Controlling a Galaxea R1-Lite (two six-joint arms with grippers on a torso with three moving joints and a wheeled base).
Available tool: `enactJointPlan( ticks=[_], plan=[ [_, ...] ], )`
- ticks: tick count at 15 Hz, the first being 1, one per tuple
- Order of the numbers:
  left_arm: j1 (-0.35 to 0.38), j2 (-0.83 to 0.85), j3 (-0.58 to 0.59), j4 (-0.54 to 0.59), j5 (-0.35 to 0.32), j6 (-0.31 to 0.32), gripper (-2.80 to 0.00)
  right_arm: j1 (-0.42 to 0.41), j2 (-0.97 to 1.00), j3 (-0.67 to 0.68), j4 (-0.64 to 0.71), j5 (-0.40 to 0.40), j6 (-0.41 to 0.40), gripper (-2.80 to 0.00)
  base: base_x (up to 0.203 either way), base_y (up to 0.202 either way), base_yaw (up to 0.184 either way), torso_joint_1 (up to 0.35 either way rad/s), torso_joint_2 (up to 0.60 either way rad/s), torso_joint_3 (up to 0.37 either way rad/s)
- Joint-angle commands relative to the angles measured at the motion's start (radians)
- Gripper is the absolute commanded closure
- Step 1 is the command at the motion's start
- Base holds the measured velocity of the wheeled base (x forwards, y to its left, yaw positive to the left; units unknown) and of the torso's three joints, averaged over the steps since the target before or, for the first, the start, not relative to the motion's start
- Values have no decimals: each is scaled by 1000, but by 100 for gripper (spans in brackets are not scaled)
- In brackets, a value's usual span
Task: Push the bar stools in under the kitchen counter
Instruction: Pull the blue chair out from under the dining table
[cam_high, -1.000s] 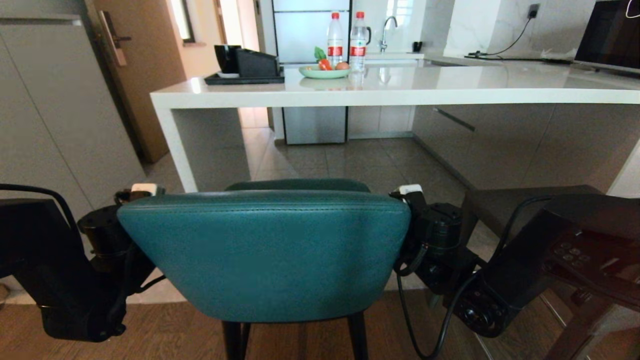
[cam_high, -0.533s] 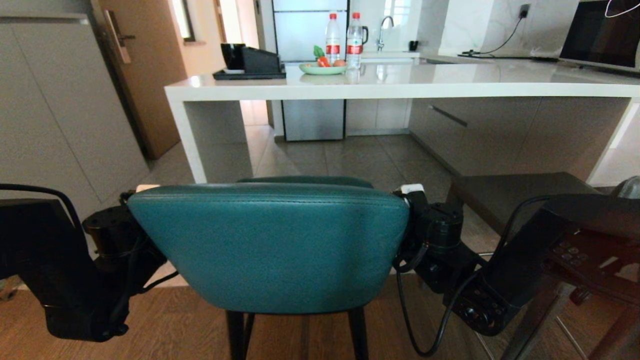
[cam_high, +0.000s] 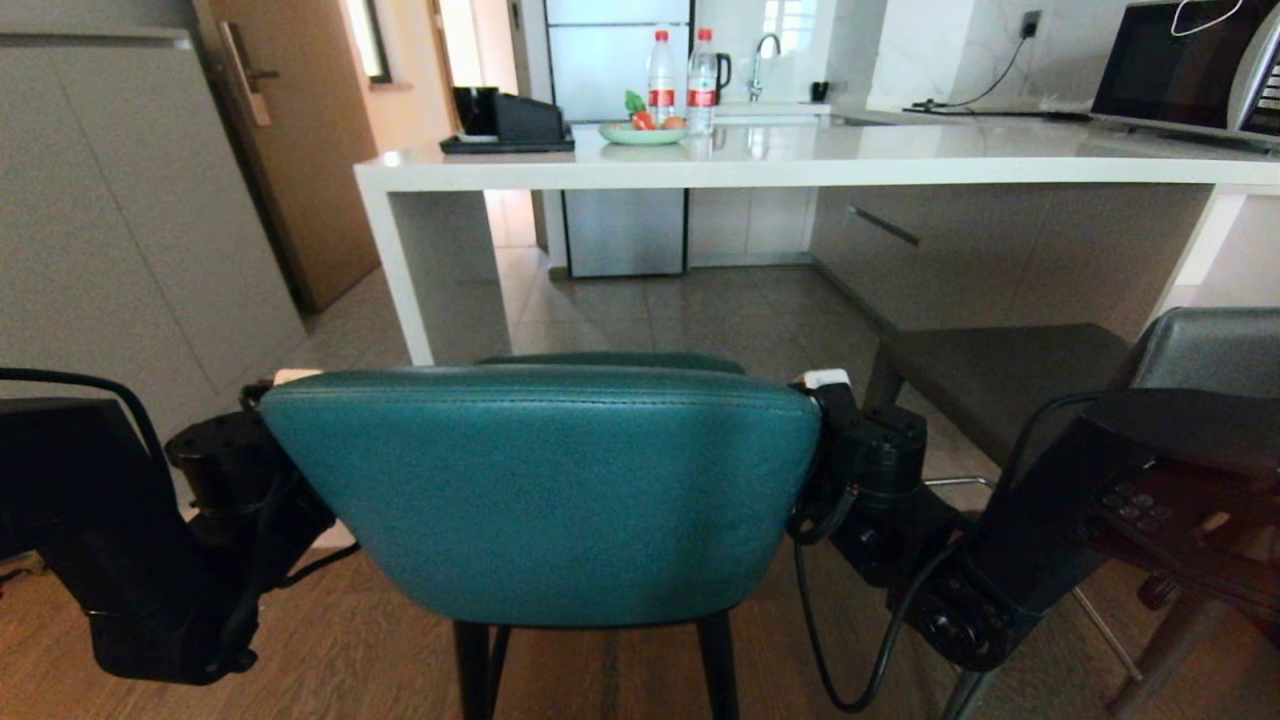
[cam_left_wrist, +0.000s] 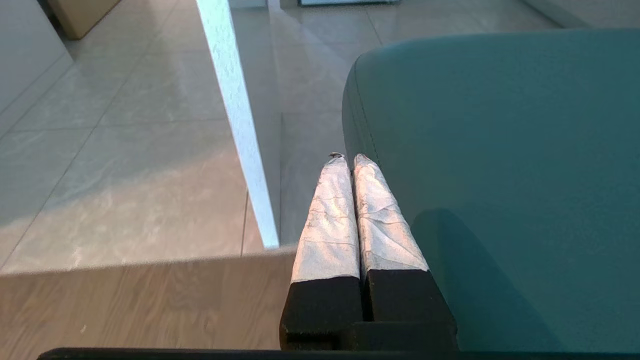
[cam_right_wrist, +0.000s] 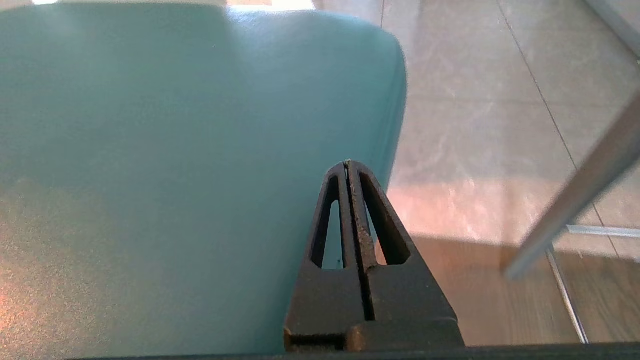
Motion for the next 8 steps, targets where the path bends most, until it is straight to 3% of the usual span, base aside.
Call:
enactJointPlan(
  ticks=[1, 8],
  plan=[
    [-1, 2, -1, -10, 1, 0, 0, -5, 10, -2, -7, -2, 13, 0, -126, 0, -6, -12, 2, 5],
    [3, 10, -6, -10, 1, 0, 0, -38, 29, -30, -7, -6, 13, 0, 0, 0, 0, 0, 0, 0]
  ],
)
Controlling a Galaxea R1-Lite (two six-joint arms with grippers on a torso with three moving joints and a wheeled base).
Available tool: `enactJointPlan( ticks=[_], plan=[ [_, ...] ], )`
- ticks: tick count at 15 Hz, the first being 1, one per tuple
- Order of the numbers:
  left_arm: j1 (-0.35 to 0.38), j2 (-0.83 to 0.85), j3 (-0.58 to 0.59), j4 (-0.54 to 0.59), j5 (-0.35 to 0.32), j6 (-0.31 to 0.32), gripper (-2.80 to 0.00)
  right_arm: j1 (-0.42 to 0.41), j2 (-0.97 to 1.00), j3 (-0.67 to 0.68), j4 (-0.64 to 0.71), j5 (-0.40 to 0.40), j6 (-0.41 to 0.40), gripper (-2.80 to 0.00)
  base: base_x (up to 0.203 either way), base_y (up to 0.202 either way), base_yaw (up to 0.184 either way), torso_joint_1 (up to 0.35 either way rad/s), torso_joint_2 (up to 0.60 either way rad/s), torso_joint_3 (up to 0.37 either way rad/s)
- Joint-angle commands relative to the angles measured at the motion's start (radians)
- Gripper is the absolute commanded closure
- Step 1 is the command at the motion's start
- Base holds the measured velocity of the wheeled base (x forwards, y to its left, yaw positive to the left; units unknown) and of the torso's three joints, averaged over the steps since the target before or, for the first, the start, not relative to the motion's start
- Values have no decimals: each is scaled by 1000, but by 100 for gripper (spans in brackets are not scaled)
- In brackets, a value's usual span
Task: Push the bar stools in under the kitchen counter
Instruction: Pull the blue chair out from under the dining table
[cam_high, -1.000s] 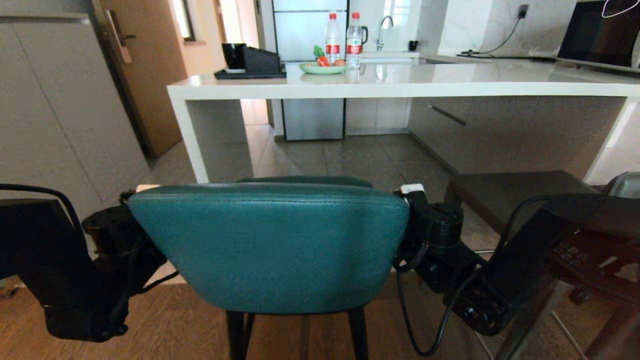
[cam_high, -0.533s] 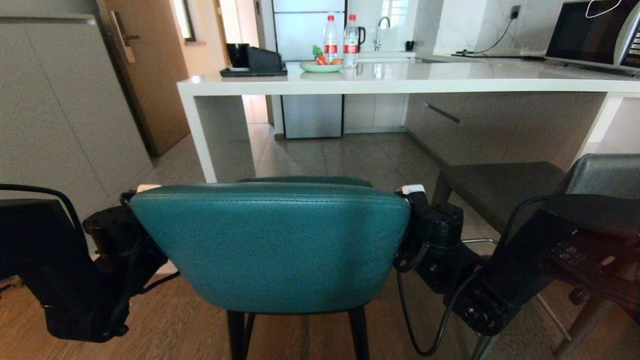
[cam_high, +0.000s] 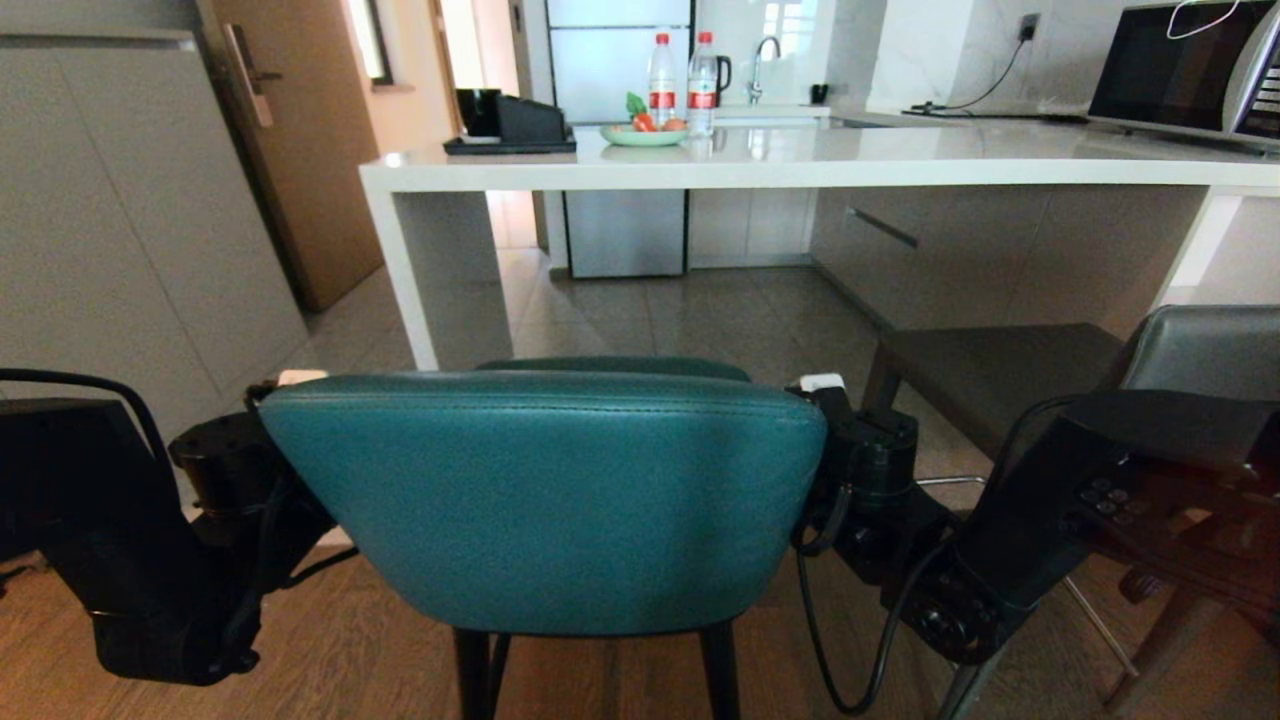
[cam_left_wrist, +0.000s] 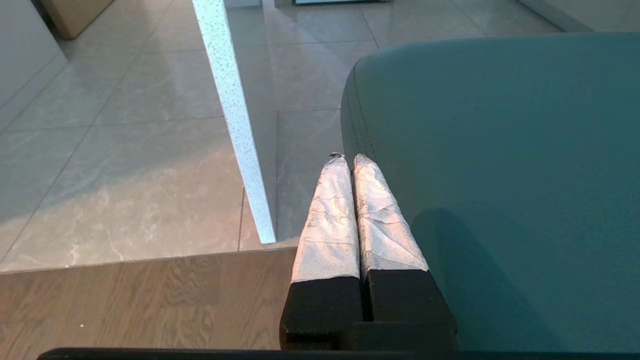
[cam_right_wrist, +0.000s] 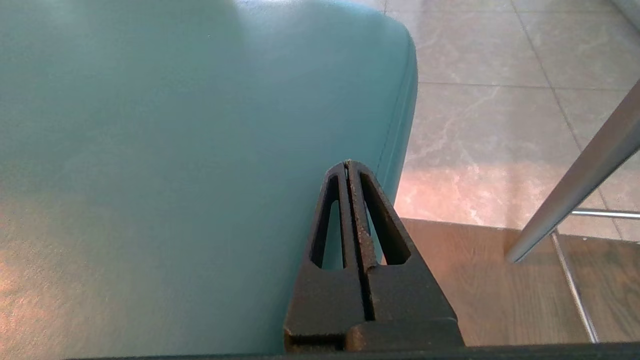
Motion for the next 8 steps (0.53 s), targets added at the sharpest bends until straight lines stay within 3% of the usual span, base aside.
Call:
enactJointPlan(
  ticks=[1, 5, 8],
  plan=[
    [24, 3, 3, -8, -5, 1, 0, -34, -3, -18, -9, -5, 0, 0, 0, 0, 0, 0, 0, 0],
    [203, 8, -4, -8, -164, -1, 0, -172, -60, 21, -11, 1, 4, 0, 0, 0, 0, 0, 0, 0],
    [282, 3, 17, -8, -226, -10, 0, -198, -122, 124, -27, 5, 20, 0, 0, 0, 0, 0, 0, 0]
  ],
)
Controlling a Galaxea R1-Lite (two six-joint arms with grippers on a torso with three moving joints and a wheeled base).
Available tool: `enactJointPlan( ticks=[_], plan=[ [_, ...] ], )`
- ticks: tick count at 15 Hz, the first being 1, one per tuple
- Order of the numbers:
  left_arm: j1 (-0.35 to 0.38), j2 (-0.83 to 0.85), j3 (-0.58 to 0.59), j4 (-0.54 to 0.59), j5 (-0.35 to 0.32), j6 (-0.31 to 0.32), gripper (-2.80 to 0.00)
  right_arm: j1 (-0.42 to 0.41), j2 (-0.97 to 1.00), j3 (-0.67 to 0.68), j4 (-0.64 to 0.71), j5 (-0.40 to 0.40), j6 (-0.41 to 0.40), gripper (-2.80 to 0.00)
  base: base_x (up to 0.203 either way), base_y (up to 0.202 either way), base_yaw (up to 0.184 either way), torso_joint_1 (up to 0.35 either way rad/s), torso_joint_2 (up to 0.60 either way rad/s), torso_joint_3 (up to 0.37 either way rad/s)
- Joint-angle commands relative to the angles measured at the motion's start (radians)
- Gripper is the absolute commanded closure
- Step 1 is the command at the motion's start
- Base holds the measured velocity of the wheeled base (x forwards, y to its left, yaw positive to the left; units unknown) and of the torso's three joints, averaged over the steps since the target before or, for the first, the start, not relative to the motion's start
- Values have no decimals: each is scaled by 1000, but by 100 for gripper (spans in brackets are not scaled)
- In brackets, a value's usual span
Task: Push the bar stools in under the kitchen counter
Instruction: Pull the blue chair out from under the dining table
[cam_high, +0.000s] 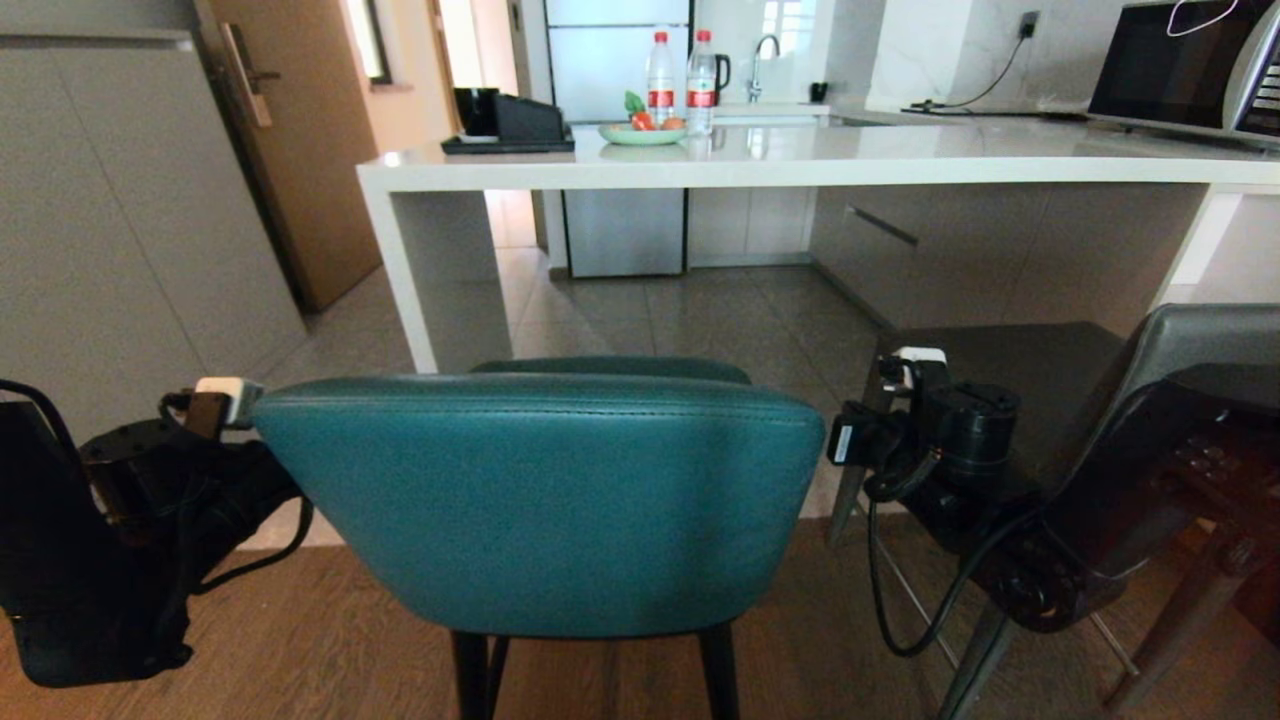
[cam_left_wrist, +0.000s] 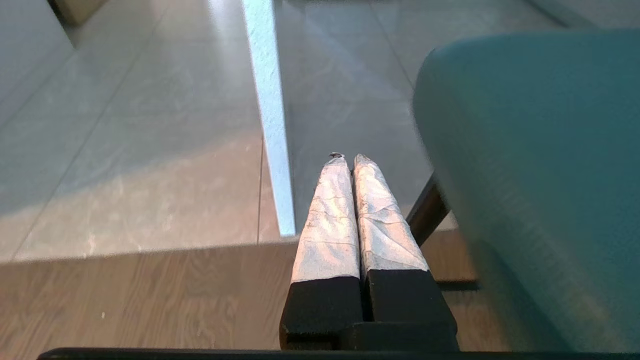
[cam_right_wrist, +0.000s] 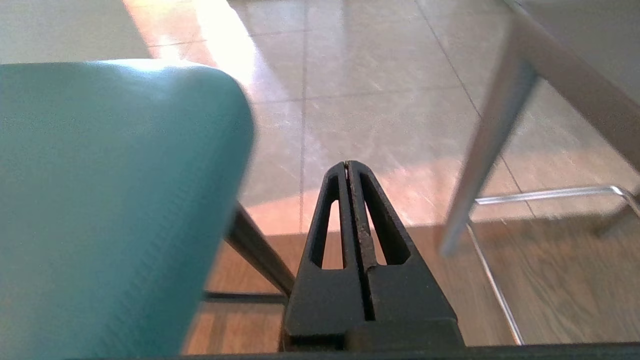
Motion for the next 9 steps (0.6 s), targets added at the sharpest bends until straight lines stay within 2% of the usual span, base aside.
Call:
enactJointPlan(
  ticks=[1, 4, 7, 9],
  plan=[
    [49, -14, 40, -9, -37, -5, 0, -2, -64, 88, -20, -1, 3, 0, 0, 0, 0, 0, 0, 0],
    [75, -68, 182, -9, -178, -7, 0, 57, -135, 282, -110, -1, 6, 0, 0, 0, 0, 0, 0, 0],
    [21, -98, 227, -9, -197, -9, 0, 179, -192, 370, -179, -5, 10, 0, 0, 0, 0, 0, 0, 0],
    [-57, -119, 224, -9, -191, -8, 0, 231, -203, 368, -181, -6, 9, 0, 0, 0, 0, 0, 0, 0]
  ],
)
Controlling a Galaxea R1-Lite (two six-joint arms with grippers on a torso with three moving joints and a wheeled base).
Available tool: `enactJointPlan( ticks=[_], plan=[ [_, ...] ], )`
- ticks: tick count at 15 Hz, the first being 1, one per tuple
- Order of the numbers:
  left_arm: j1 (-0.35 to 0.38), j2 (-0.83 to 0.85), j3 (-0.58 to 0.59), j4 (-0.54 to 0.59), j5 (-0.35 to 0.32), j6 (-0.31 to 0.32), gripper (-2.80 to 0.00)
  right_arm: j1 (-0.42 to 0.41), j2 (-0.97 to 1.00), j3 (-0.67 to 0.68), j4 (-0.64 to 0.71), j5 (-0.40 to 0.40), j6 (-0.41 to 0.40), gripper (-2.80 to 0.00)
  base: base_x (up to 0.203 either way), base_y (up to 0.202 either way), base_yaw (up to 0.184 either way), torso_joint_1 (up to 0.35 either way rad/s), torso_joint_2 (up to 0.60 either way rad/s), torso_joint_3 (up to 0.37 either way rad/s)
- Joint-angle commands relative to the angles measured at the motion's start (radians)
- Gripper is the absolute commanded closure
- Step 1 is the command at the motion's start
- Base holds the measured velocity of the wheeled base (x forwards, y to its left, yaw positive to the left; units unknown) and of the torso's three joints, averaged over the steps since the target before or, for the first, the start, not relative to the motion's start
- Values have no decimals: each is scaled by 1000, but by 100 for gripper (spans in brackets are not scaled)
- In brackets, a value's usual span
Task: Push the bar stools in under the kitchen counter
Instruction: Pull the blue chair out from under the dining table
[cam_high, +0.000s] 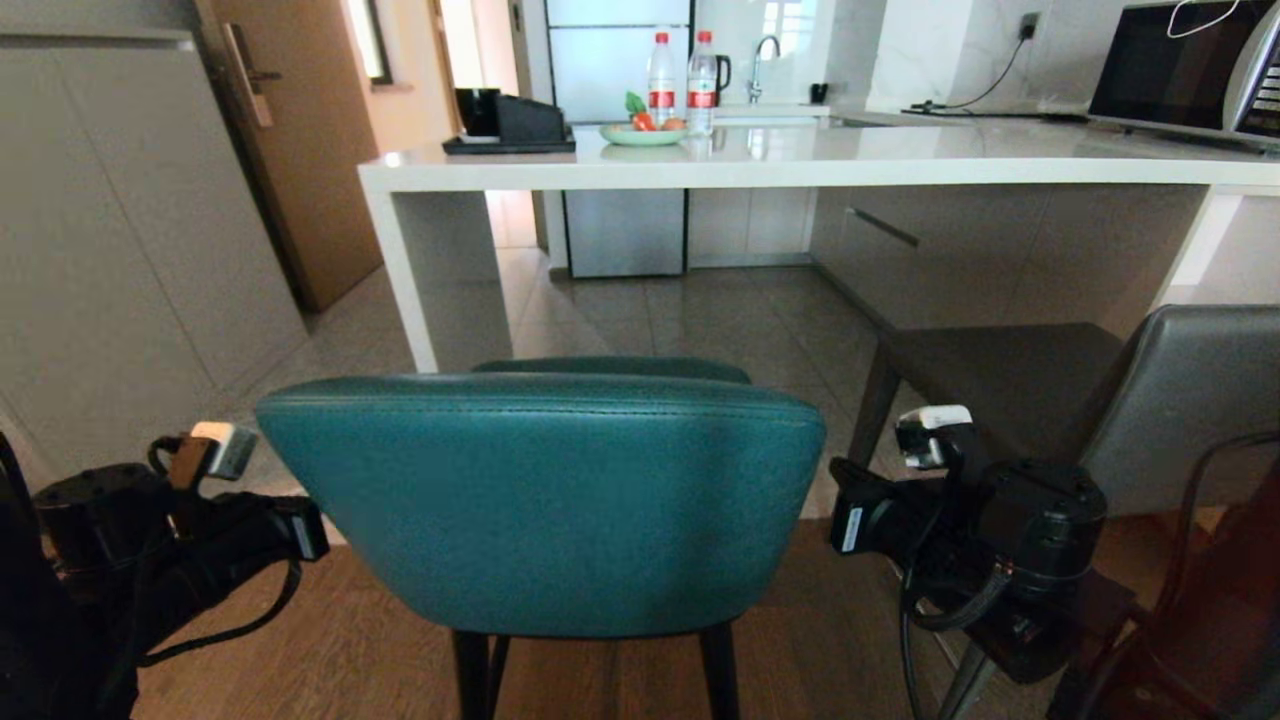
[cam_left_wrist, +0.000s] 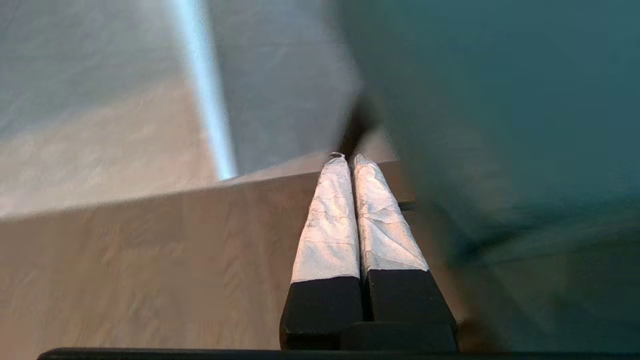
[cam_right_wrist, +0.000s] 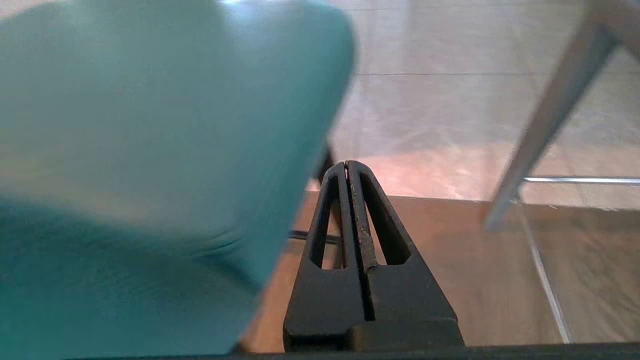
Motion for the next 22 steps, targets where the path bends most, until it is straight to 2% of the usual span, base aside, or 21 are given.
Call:
enactJointPlan(
  ticks=[1, 9, 16, 22],
  plan=[
    [-71, -28, -2, -9, 8, 4, 0, 38, -8, -9, -8, -1, 0, 0, 0, 0, 0, 0, 0, 0],
    [-205, 0, -64, -9, 58, 8, 0, 63, 131, -166, 11, -2, 0, 0, 0, 0, 0, 0, 0, 0],
    [-208, 66, -149, -9, 95, 6, 0, 43, 227, -340, 98, -2, 3, 0, 0, 0, 0, 0, 0, 0],
    [-210, 173, -301, -9, 155, 7, 0, 25, 268, -410, 127, -2, 4, 0, 0, 0, 0, 0, 0, 0]
  ],
)
